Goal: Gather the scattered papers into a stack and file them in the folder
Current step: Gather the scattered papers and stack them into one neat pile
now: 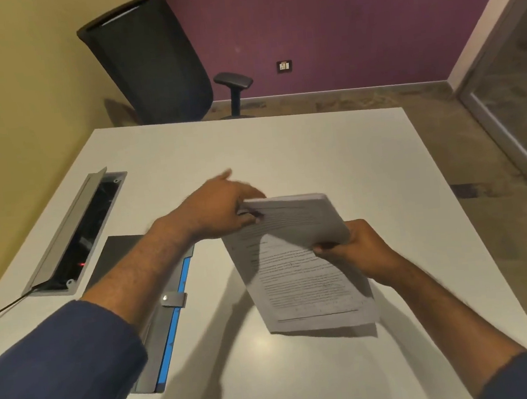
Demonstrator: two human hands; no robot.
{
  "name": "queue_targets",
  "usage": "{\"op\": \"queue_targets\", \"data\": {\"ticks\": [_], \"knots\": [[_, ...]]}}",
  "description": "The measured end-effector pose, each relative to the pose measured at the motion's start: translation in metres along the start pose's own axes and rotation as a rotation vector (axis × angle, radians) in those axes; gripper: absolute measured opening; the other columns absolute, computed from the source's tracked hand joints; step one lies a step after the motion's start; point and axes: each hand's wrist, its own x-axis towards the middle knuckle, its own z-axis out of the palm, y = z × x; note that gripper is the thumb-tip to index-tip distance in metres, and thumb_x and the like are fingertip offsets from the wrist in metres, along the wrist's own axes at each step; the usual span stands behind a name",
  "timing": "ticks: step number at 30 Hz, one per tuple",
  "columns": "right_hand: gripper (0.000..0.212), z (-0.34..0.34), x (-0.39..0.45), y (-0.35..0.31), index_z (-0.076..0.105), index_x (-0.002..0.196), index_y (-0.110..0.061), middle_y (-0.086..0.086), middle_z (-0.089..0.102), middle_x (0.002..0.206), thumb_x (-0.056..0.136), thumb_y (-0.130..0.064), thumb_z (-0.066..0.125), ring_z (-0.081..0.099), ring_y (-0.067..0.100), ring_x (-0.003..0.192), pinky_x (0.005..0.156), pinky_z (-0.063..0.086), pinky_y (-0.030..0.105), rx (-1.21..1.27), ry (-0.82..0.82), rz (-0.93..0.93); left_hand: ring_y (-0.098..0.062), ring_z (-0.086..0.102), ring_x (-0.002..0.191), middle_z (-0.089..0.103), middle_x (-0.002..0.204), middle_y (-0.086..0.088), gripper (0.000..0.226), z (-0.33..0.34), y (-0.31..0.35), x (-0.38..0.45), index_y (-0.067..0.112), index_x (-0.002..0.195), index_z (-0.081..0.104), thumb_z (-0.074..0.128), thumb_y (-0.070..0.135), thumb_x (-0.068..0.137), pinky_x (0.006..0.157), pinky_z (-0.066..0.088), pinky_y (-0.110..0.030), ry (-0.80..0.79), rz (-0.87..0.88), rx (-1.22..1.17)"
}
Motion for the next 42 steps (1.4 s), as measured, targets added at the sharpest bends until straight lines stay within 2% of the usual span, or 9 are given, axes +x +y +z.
{"op": "queue_targets", "data": {"ticks": [5, 8, 11, 15, 22, 25, 30, 35, 42], "knots": [[0.023, -0.008, -0.010, -0.002, 0.075, 0.100, -0.028, 0.002, 0.078, 0.099, 0.078, -0.026, 0.081, 0.076, 0.023, 0.088, 0.071, 0.061, 0.031, 0.193, 0.039, 0.050, -0.013, 0.034, 0.141, 0.035, 0.155, 0.006, 0.110, 0.031, 0.002, -0.029, 0.036, 0.149, 0.026, 0.080, 0.069, 0.058, 0.115, 0.028, -0.033, 0.600, -0.341, -0.695], [0.032, -0.010, -0.013, -0.004, 0.074, 0.106, -0.025, 0.006, 0.077, 0.104, 0.075, -0.026, 0.083, 0.075, 0.027, 0.093, 0.073, 0.061, 0.033, 0.294, 0.028, 0.067, -0.026, 0.054, 0.130, 0.055, 0.143, -0.007, 0.111, 0.058, 0.007, -0.040, 0.020, 0.145, 0.043, 0.087, 0.062, 0.053, 0.110, 0.043, -0.045, 0.266, -0.437, -1.457], [0.035, -0.008, -0.014, -0.004, 0.073, 0.109, -0.022, 0.007, 0.077, 0.105, 0.075, -0.025, 0.082, 0.075, 0.028, 0.095, 0.079, 0.060, 0.039, 0.287, 0.001, 0.080, -0.031, 0.063, 0.121, 0.067, 0.131, -0.010, 0.065, 0.081, 0.017, -0.050, 0.018, 0.127, 0.066, 0.084, 0.045, 0.071, 0.097, 0.054, -0.039, -0.044, -0.292, -1.648], [0.029, -0.003, -0.015, -0.001, 0.072, 0.108, -0.020, 0.001, 0.078, 0.101, 0.080, -0.021, 0.080, 0.075, 0.024, 0.091, 0.074, 0.061, 0.032, 0.235, 0.040, 0.076, -0.026, 0.066, 0.117, 0.071, 0.125, -0.007, 0.047, 0.096, 0.029, -0.050, 0.016, 0.124, 0.067, 0.079, 0.029, 0.081, 0.098, 0.053, -0.039, 0.071, -0.351, -1.564], [0.010, 0.023, -0.030, 0.010, 0.080, 0.085, -0.026, -0.009, 0.079, 0.089, 0.082, -0.017, 0.078, 0.074, 0.008, 0.084, 0.073, 0.058, 0.021, 0.283, 0.336, -0.086, -0.010, 0.067, 0.090, 0.075, 0.101, -0.001, 0.038, 0.106, 0.048, -0.051, 0.027, 0.099, 0.070, 0.057, 0.061, 0.088, 0.080, 0.050, -0.023, 0.296, -0.392, -1.188], [0.028, 0.041, -0.044, 0.027, 0.079, 0.084, -0.035, -0.004, 0.079, 0.085, 0.086, -0.008, 0.073, 0.069, 0.001, 0.076, 0.070, 0.055, 0.018, 0.300, 0.415, -0.122, -0.003, 0.066, 0.097, 0.071, 0.109, 0.003, 0.036, 0.126, 0.053, -0.057, 0.031, 0.118, 0.063, 0.051, 0.053, 0.091, 0.081, 0.052, -0.017, 0.361, -0.331, -1.132], [0.022, 0.063, -0.061, 0.060, 0.078, 0.090, -0.038, -0.006, 0.079, 0.097, 0.089, -0.017, 0.071, 0.073, 0.012, 0.096, 0.087, 0.056, 0.037, 0.305, 0.451, -0.007, -0.012, 0.069, 0.091, 0.074, 0.098, 0.010, 0.017, 0.164, 0.062, -0.068, 0.059, 0.100, 0.064, 0.051, 0.055, 0.090, 0.088, 0.055, -0.046, 0.270, -0.362, -1.128], [0.027, 0.063, -0.059, 0.065, 0.075, 0.092, -0.046, -0.015, 0.077, 0.096, 0.090, -0.019, 0.070, 0.072, 0.005, 0.093, 0.081, 0.056, 0.023, 0.286, 0.446, 0.008, -0.021, 0.066, 0.087, 0.071, 0.094, 0.001, 0.020, 0.176, 0.061, -0.067, 0.058, 0.088, 0.066, 0.047, 0.064, 0.088, 0.083, 0.055, -0.040, 0.250, -0.396, -1.161], [0.015, 0.041, -0.042, 0.060, 0.074, 0.101, -0.016, -0.007, 0.079, 0.093, 0.089, -0.011, 0.070, 0.075, 0.013, 0.092, 0.078, 0.060, 0.027, 0.244, 0.322, 0.040, 0.001, 0.069, 0.081, 0.074, 0.085, 0.015, 0.026, 0.137, 0.032, -0.054, 0.030, 0.087, 0.071, 0.050, 0.037, 0.101, 0.065, 0.051, -0.010, 0.119, -0.350, -1.103]]}}
